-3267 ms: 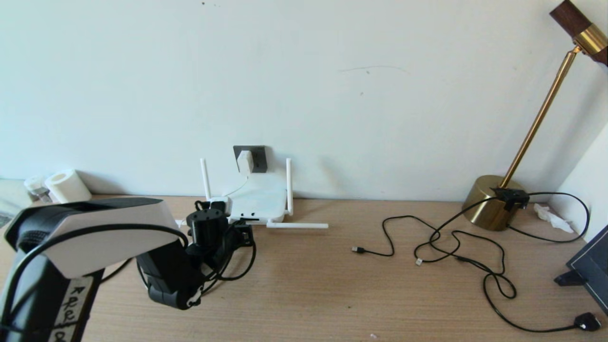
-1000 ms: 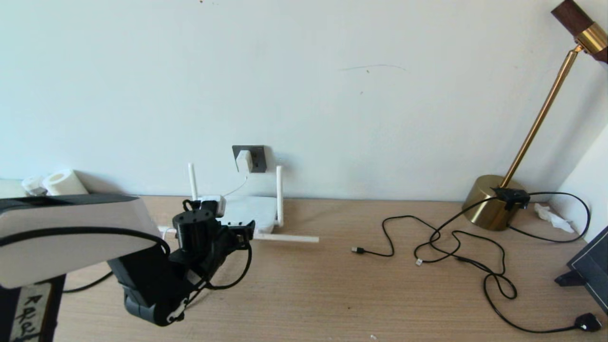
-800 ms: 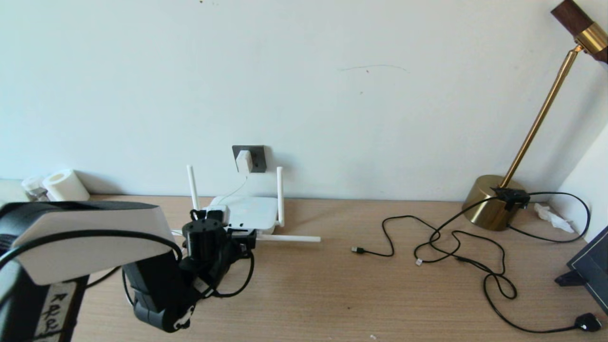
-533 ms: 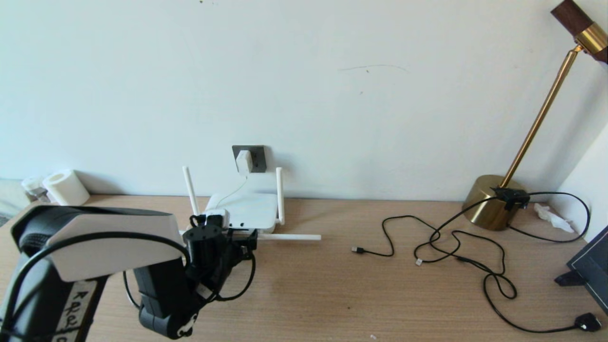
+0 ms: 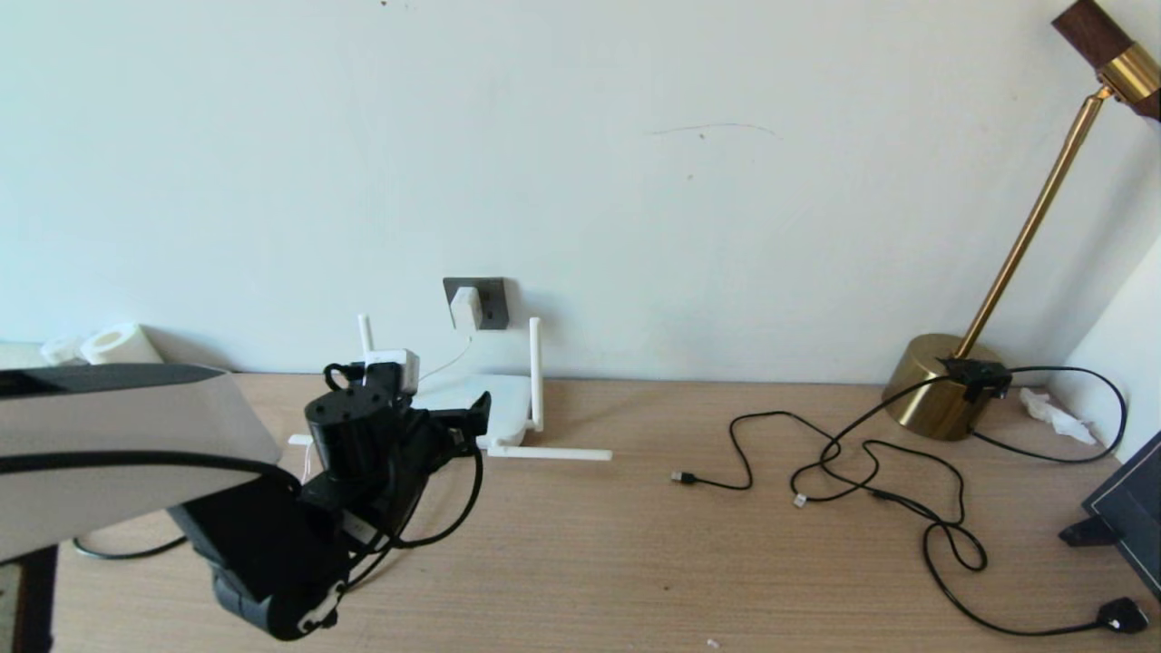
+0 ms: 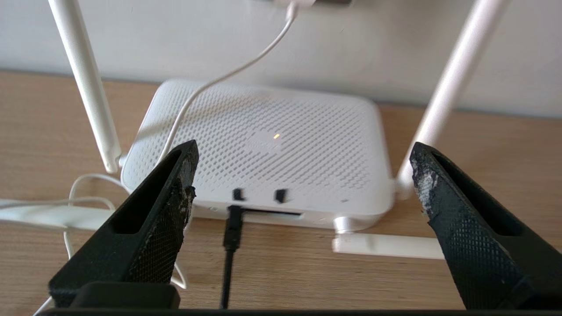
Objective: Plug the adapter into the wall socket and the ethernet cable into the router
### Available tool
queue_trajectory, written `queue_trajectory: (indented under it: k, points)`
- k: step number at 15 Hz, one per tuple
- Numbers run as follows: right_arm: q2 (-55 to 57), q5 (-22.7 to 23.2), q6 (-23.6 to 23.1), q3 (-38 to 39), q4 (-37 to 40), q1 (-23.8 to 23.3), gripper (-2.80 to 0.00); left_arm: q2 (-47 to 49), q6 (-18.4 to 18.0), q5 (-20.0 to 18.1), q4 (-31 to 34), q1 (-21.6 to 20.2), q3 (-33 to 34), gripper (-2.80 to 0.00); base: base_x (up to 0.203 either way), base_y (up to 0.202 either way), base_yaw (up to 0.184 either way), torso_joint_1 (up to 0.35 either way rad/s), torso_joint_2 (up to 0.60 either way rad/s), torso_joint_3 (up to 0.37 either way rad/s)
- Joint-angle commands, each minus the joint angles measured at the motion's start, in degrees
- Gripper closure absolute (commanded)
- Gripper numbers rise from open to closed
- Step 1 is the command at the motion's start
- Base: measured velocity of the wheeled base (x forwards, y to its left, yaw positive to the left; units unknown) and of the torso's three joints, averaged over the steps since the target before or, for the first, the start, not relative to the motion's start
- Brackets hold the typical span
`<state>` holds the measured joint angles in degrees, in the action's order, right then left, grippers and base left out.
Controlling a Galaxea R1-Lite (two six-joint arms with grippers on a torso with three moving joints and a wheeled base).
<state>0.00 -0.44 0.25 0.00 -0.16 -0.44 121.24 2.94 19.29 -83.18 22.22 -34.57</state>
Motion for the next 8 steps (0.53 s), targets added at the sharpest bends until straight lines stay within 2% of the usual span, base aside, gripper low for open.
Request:
queue_trajectory:
  k: [1,3,5,6,8]
  points:
    - [0.1,0.0,0.1,0.0,0.0,0.0,0.00,-4.9,0.0,0.2,-0.4,0.8,1.5,-2.80,0.000,0.000,0.000,0.000,0.00,0.000]
    - [0.1,0.0,0.0,0.0,0.0,0.0,0.00,-10.8,-1.1,0.6,0.9,2.4,3.5,-2.80,0.000,0.000,0.000,0.000,0.00,0.000]
    - [0.1,0.0,0.0,0.0,0.0,0.0,0.00,-19.6,-3.0,2.0,5.4,4.1,4.2,-2.80,0.000,0.000,0.000,0.000,0.00,0.000]
    - [0.1,0.0,0.0,0.0,0.0,0.0,0.00,-24.3,-3.5,2.5,8.7,4.7,4.1,-2.80,0.000,0.000,0.000,0.000,0.00,0.000]
    - [0.1,0.0,0.0,0.0,0.0,0.0,0.00,-36.3,-4.4,3.6,19.8,5.5,3.3,-2.80,0.000,0.000,0.000,0.000,0.00,0.000]
